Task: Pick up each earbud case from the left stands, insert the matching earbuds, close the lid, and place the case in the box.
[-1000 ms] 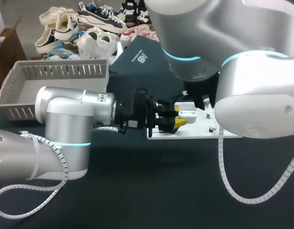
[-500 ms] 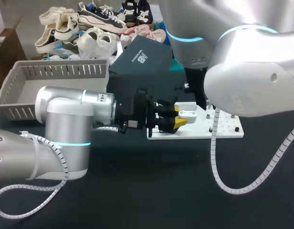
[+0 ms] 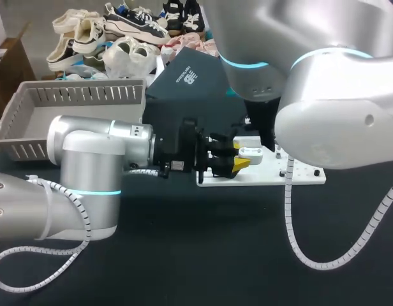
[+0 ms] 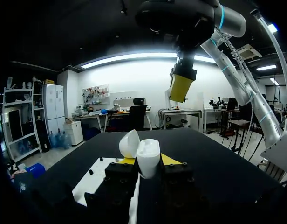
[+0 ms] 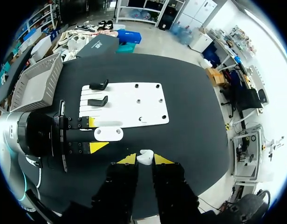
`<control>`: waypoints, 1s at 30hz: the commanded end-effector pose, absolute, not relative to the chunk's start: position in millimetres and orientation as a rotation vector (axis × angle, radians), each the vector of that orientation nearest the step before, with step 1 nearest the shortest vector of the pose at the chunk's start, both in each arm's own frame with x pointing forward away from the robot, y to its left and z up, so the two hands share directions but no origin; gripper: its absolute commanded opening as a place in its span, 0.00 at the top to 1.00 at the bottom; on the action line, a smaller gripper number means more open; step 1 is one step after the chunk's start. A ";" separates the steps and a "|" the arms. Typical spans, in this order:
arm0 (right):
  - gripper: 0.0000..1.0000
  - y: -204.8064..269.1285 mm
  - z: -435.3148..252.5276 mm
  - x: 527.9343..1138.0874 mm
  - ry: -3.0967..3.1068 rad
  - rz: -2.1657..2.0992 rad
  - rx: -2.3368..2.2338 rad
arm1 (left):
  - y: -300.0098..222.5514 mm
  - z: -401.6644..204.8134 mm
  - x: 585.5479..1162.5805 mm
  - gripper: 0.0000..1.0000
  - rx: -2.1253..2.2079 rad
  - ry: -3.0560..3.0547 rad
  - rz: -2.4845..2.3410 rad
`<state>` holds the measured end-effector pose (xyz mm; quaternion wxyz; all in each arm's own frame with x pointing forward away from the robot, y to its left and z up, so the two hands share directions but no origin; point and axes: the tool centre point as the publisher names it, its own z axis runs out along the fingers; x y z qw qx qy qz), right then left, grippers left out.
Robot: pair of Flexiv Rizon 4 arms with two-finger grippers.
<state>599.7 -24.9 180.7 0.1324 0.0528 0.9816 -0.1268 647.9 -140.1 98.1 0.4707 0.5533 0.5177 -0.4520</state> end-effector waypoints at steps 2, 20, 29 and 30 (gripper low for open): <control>1.00 -15.9 181.6 596.4 2.876 -0.340 0.153 | -139.9 97.4 646.9 1.00 1.352 1.266 -1.105; 1.00 18.3 176.4 599.8 2.912 -0.390 0.331 | -139.9 97.4 646.9 1.00 1.352 1.266 -1.105; 1.00 16.9 166.5 607.0 2.888 -0.342 0.338 | -139.9 97.4 646.9 1.00 1.352 1.266 -1.105; 1.00 16.6 165.7 608.3 2.887 -0.341 0.339 | -139.9 97.4 646.9 1.00 1.352 1.266 -1.105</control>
